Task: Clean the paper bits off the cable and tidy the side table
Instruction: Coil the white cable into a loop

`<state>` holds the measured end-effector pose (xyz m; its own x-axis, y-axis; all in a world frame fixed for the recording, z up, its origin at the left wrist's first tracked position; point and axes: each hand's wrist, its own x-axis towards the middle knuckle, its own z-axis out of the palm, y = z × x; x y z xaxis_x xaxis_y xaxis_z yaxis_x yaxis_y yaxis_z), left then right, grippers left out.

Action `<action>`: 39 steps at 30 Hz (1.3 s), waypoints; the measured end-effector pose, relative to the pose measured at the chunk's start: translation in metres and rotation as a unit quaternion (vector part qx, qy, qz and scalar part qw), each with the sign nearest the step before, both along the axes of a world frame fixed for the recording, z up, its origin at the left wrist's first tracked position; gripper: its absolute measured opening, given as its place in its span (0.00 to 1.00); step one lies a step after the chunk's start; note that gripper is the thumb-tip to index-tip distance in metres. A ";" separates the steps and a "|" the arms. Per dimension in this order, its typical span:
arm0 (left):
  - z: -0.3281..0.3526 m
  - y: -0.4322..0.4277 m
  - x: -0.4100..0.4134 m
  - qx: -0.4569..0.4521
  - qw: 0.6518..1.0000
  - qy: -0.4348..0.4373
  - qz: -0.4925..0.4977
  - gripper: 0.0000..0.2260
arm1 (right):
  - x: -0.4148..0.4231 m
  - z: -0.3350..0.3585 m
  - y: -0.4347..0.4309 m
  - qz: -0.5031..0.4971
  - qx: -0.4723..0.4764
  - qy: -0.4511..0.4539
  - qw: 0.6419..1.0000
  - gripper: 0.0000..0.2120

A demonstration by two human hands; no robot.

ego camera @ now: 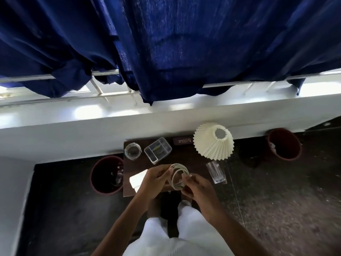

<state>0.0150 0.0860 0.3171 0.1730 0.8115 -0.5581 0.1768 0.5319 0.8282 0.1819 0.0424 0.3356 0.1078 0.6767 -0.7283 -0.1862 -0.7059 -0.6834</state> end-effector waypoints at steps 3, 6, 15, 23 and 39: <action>-0.038 0.005 0.028 -0.011 0.998 0.031 0.060 0.11 | 0.021 -0.046 0.017 -0.014 -0.026 -0.019 0.999 0.06; -0.082 0.010 0.059 -0.081 0.987 0.038 0.136 0.08 | 0.033 -0.104 0.035 -0.016 -0.053 -0.051 0.997 0.08; -0.237 0.061 0.116 -0.188 0.931 -0.014 0.313 0.12 | 0.054 -0.273 0.089 0.006 -0.063 -0.198 0.978 0.13; -0.322 0.101 0.136 -0.105 0.954 0.072 0.271 0.14 | 0.067 -0.362 0.126 -0.041 -0.048 -0.203 0.977 0.12; -0.327 0.106 0.137 -0.073 0.974 0.108 0.185 0.14 | 0.062 -0.372 0.129 -0.050 -0.042 -0.328 0.943 0.18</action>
<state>0.1524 0.1916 -0.0103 -0.2503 0.7059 -0.6626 0.1118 0.7009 0.7045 0.2438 0.1715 -0.0363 0.6135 0.5815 -0.5342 0.1875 -0.7644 -0.6168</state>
